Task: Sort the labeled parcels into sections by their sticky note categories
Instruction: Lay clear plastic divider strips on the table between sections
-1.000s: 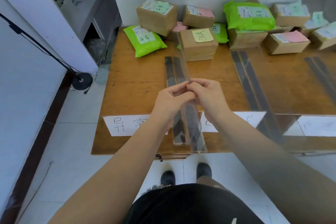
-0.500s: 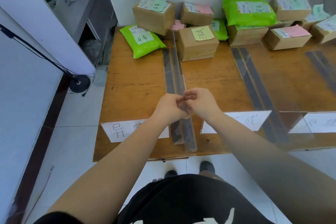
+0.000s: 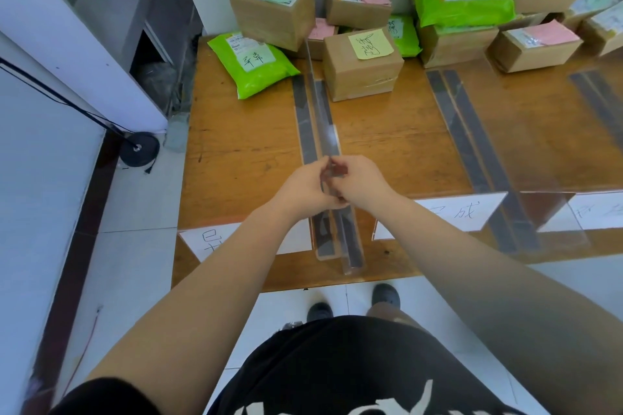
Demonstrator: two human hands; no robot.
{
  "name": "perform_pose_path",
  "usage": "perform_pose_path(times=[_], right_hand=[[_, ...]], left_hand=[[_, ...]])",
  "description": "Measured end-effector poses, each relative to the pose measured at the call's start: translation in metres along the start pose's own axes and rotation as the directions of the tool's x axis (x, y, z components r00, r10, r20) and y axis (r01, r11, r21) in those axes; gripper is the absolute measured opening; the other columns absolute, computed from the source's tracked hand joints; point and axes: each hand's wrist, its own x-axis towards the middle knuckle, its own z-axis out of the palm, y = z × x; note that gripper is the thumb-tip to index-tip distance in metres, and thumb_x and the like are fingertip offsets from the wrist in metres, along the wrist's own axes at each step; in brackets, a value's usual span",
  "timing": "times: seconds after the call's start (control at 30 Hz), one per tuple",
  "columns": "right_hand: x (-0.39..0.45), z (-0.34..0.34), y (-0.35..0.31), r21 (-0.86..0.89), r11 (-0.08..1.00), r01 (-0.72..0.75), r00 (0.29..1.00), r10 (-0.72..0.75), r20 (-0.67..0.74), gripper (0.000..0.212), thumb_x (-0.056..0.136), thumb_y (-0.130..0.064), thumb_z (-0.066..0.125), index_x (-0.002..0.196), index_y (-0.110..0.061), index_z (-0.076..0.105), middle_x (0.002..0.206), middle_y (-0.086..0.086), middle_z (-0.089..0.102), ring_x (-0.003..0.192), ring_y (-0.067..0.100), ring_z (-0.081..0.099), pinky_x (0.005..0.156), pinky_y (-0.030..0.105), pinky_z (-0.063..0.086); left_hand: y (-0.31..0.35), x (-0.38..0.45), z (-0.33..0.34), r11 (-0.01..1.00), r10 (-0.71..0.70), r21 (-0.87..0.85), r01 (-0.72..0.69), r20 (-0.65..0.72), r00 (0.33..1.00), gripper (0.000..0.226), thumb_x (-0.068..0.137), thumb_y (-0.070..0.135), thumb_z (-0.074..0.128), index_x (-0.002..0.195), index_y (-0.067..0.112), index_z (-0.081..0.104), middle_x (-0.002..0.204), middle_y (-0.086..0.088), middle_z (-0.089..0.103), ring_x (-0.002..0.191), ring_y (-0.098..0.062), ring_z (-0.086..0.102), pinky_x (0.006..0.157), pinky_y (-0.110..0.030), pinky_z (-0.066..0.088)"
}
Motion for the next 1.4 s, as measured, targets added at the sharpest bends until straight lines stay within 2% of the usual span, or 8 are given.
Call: perform_pose_path(times=[0.17,0.3,0.47,0.8,0.93,1.1,1.3,1.4], right_hand=[[-0.001,-0.001,-0.005,-0.115,0.993,0.023,0.999,-0.018,0.045,0.032,0.094,-0.009,0.050,0.125,-0.010,0.055,0.122,0.009,0.061,0.110,0.025,0.057,0.084,0.028,0.046],[-0.006,0.001,-0.004,-0.244,0.968,0.061,0.996,-0.043,0.080,0.019,0.093,-0.008,0.046,0.109,-0.009,0.055,0.113,0.011,0.061,0.092,0.022,0.054,0.078,0.029,0.046],[-0.012,0.005,-0.001,-0.336,0.941,0.049,0.997,-0.028,0.069,0.021,0.094,-0.013,0.048,0.112,-0.010,0.058,0.108,0.009,0.063,0.087,0.021,0.055,0.078,0.029,0.047],[-0.013,0.009,-0.002,-0.273,0.962,0.019,1.000,-0.013,0.025,0.007,0.091,-0.007,0.048,0.089,-0.008,0.055,0.087,0.007,0.057,0.079,0.022,0.052,0.067,0.029,0.041],[-0.014,0.008,-0.001,-0.218,0.976,0.029,0.999,-0.020,0.041,0.024,0.089,-0.005,0.048,0.068,-0.014,0.042,0.073,0.005,0.050,0.073,0.023,0.048,0.061,0.029,0.039],[-0.014,0.007,0.001,-0.199,0.978,0.059,0.997,-0.046,0.066,0.003,0.089,-0.011,0.053,0.087,-0.009,0.055,0.081,0.005,0.055,0.079,0.023,0.052,0.067,0.030,0.043],[-0.010,0.001,0.010,-0.144,0.983,0.113,0.989,-0.097,0.113,0.025,0.088,-0.015,0.056,0.110,-0.004,0.059,0.107,0.013,0.063,0.097,0.028,0.059,0.083,0.038,0.049],[-0.011,-0.001,0.014,-0.119,0.984,0.134,0.984,-0.118,0.133,0.028,0.091,-0.011,0.052,0.118,-0.003,0.054,0.105,0.013,0.059,0.095,0.028,0.055,0.080,0.036,0.046]], left_hand=[[-0.001,-0.003,0.009,1.000,0.023,0.004,-0.023,-0.064,0.998,0.065,0.078,0.011,0.071,0.137,0.011,0.042,0.118,-0.005,0.061,0.110,-0.021,0.057,0.081,-0.023,0.042],[-0.007,-0.010,0.016,0.999,0.039,-0.001,-0.040,-0.094,0.995,0.061,0.079,0.012,0.069,0.135,0.012,0.044,0.117,-0.004,0.062,0.104,-0.018,0.057,0.079,-0.023,0.041],[-0.011,-0.016,0.020,0.996,0.072,0.065,-0.066,-0.102,0.992,0.057,0.075,0.018,0.074,0.127,0.016,0.051,0.117,-0.002,0.063,0.107,-0.019,0.059,0.086,-0.029,0.047],[-0.014,-0.017,0.022,0.986,0.114,0.135,-0.098,-0.118,0.986,0.046,0.077,0.021,0.070,0.120,0.013,0.058,0.109,-0.004,0.067,0.102,-0.021,0.060,0.082,-0.033,0.049],[-0.014,-0.017,0.023,0.989,0.095,0.122,-0.080,-0.121,0.988,0.035,0.077,0.023,0.070,0.110,0.015,0.061,0.090,0.004,0.061,0.087,-0.015,0.056,0.069,-0.023,0.039],[-0.010,-0.018,0.021,0.991,0.063,0.123,-0.046,-0.136,0.989,0.035,0.077,0.019,0.070,0.110,0.012,0.062,0.099,-0.003,0.065,0.091,-0.019,0.058,0.073,-0.028,0.045],[0.008,-0.020,0.026,0.987,-0.022,0.155,0.051,-0.184,0.983,0.021,0.078,0.009,0.065,0.100,0.006,0.064,0.085,-0.004,0.059,0.080,-0.022,0.055,0.066,-0.029,0.042],[0.014,-0.025,0.031,0.985,-0.063,0.143,0.097,-0.223,0.973,0.024,0.079,0.007,0.063,0.102,0.004,0.063,0.084,-0.006,0.059,0.079,-0.023,0.055,0.069,-0.034,0.045]])
